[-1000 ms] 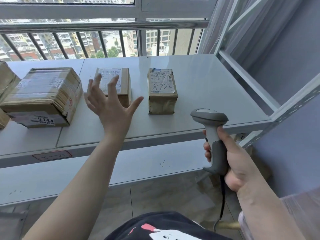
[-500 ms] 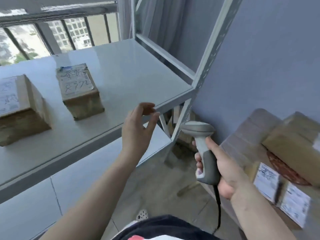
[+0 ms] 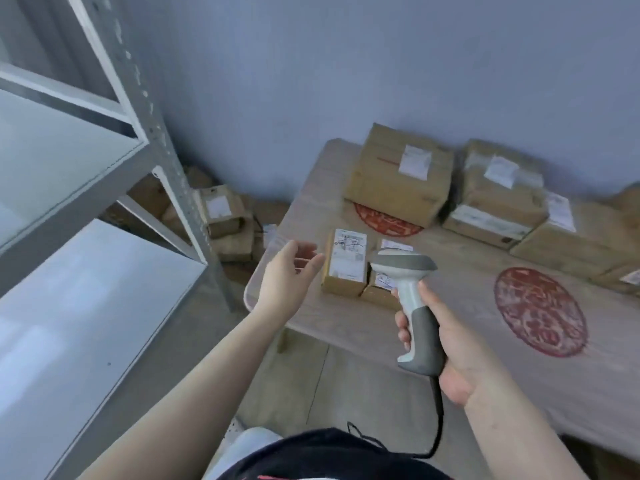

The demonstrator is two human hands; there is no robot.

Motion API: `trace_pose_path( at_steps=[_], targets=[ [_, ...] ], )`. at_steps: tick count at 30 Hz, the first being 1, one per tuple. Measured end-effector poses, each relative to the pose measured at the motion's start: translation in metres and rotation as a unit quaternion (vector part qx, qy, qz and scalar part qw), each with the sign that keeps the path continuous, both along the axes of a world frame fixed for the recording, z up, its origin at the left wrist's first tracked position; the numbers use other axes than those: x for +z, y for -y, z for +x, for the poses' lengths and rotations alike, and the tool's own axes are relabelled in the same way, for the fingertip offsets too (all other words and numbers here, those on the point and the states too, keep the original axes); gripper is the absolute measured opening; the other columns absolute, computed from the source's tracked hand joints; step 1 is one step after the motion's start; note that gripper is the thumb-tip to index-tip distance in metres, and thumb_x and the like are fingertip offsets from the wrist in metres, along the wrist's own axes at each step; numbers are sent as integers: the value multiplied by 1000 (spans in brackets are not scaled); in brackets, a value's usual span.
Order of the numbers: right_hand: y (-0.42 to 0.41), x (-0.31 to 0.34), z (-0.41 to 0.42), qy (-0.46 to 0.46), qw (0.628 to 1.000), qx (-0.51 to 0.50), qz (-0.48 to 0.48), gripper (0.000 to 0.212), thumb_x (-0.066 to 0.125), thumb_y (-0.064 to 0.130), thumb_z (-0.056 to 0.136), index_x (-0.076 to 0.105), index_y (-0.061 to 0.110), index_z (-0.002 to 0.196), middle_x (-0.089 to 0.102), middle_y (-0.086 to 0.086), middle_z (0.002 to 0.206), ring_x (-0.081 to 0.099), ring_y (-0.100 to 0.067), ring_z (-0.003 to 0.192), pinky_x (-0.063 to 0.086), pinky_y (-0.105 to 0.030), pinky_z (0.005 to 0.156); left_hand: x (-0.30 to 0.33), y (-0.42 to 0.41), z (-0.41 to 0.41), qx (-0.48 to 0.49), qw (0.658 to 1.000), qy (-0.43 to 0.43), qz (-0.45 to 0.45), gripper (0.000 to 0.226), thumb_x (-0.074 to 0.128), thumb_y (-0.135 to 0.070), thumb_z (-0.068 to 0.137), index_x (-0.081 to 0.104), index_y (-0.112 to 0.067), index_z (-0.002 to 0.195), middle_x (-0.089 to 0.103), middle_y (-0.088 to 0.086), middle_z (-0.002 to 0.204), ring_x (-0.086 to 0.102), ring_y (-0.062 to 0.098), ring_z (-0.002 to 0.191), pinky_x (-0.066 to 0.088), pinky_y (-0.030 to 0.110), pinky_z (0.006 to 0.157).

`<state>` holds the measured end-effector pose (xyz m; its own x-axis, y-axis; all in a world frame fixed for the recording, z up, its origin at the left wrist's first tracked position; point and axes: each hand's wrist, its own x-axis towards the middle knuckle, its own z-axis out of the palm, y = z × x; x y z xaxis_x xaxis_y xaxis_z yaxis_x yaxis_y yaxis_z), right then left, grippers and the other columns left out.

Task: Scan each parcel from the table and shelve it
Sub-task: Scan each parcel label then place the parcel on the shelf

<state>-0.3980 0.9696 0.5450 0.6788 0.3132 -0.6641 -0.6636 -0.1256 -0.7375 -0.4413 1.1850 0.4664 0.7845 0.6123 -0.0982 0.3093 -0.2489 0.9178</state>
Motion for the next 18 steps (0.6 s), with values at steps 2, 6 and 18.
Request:
trace_pose_path(
  at_steps=[2,6,18],
  targets=[
    [39,-2,11,-2,1000,-28,2,47,57,53,89,72,15,111,61,-1,67,54,-12,55,46,-21,56,-7,40,18,-28,999,-20,-23,26,64,-34,96,64,-19,117,67,-13,103,59,-6,87,41,5,67],
    [106,-3,29,-2,999,-49,3,44,53,51,90,70,16,110,60,-2,65,52,-11,54,44,-20,56,-24,103,51,-62,996,-67,-16,39,63,-37,95,59,-16,127,62,-4,123,59,0,88,43,21,75],
    [205,-12,62,-2,993,-118,-1,46,54,56,87,73,19,107,62,-1,69,55,-12,55,41,-30,69,-63,146,140,-52,921,-288,257,63,56,-55,94,48,-5,132,39,16,137,43,34,123,40,39,97]
  ],
)
